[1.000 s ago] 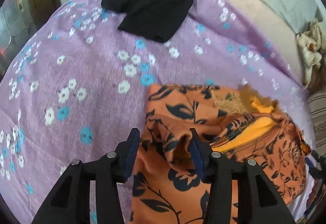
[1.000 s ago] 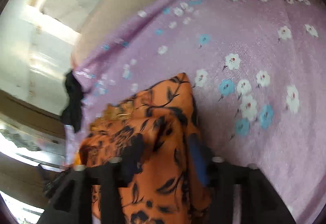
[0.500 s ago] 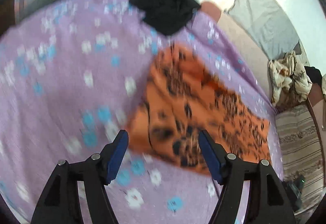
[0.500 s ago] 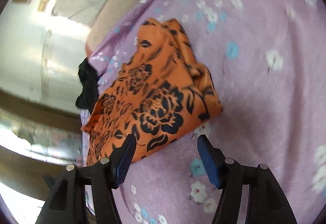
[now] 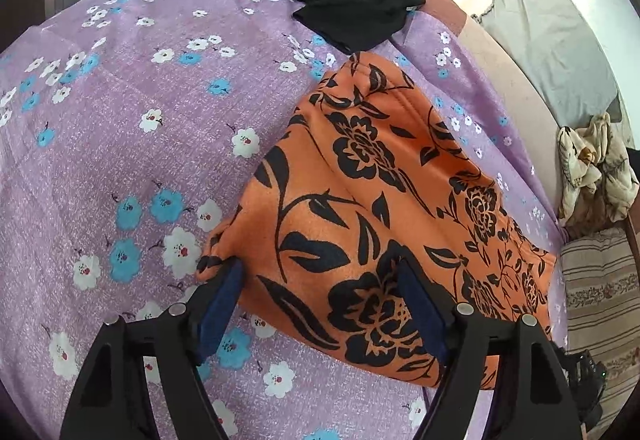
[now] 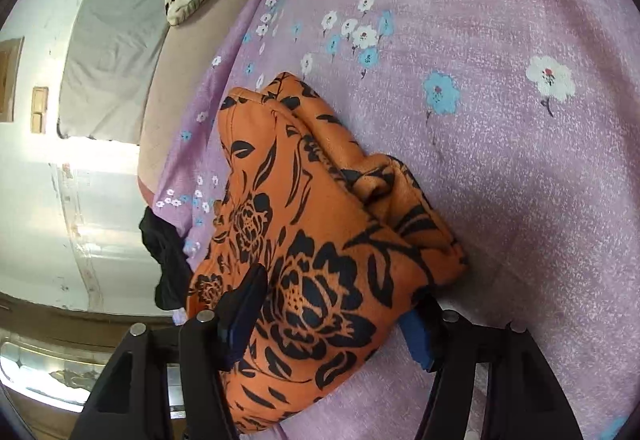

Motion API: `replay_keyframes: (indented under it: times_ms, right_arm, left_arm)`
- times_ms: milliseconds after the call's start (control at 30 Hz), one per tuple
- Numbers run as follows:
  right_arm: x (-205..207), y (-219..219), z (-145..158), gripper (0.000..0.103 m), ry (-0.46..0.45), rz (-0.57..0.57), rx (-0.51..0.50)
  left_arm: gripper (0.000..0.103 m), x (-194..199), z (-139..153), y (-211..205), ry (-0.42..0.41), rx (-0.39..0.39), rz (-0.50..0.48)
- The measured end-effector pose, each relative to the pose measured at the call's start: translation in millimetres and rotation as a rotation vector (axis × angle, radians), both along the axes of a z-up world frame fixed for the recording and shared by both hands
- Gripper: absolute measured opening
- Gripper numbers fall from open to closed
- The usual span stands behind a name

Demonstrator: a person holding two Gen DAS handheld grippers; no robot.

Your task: Fold small clothes

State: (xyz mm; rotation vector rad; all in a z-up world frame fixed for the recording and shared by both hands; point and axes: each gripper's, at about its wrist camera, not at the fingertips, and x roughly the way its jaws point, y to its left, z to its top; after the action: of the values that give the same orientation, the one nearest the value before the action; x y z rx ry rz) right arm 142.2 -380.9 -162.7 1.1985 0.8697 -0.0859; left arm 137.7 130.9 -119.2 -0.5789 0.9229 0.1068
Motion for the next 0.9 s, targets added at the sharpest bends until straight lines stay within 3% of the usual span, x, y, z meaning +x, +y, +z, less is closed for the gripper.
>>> replay_keyframes:
  times_ms: [100,133,167,200,333,400,467,567,600,633,667,733,900]
  right_arm:
    - [6.2,1.8,2.8,0.053,0.01,0.011,-0.033]
    - [7.8,2.6,5.2,0.052,0.004,0.021,-0.049]
    - [8.5,3.6,8.1,0.048,-0.002,0.033,-0.071]
    - [7.6,4.4,9.4,0.047,-0.006,0.042,-0.087]
    - [7.1,8.4,6.7,0.048,0.006,0.089,-0.139]
    - [6.7,6.7,5.3,0.051,-0.01,0.082,-0.128]
    - [8.2,8.0,6.2,0.056,-0.018,0.089,-0.138]
    - [11.0,10.8,5.8,0.055,-0.028,0.096,-0.155]
    - [13.0,11.5,5.7,0.05,-0.026,0.105,-0.163]
    - [17.1,12.8,5.8,0.023,-0.017,0.12,-0.169]
    - [20.3,13.5,4.9,0.015,-0.008,0.13,-0.163]
    - [23.0,14.4,11.0,0.012,-0.007,0.135,-0.165]
    - [16.1,16.5,72.1,0.009,-0.132,0.165,-0.2]
  left_arm:
    - [0.074,4.0,2.3,-0.5,0.021,0.024,-0.002]
    - [0.054,6.6,3.7,-0.7,0.029,0.041,-0.005]
    - [0.027,9.7,5.4,-1.4,0.039,0.067,-0.015]
    - [0.021,12.8,5.4,-0.3,0.044,0.065,-0.035]
    - [0.024,12.8,-1.2,4.1,0.03,0.037,-0.05]
    - [0.035,11.7,-3.8,8.6,0.015,-0.012,-0.026]
    - [0.054,9.4,-3.7,7.7,-0.006,-0.045,-0.031]
    - [0.061,8.3,-3.1,-0.7,-0.025,-0.012,-0.051]
    - [0.058,10.1,-3.4,-3.2,-0.02,0.009,-0.056]
    - [0.026,15.9,-5.1,-4.9,0.007,0.045,-0.055]
    - [0.007,22.7,-8.6,-2.5,0.042,0.047,-0.056]
    - [0.006,32.2,-8.2,5.2,0.073,-0.009,-0.062]
    - [0.006,16.8,50.8,1.2,-0.039,0.096,-0.073]
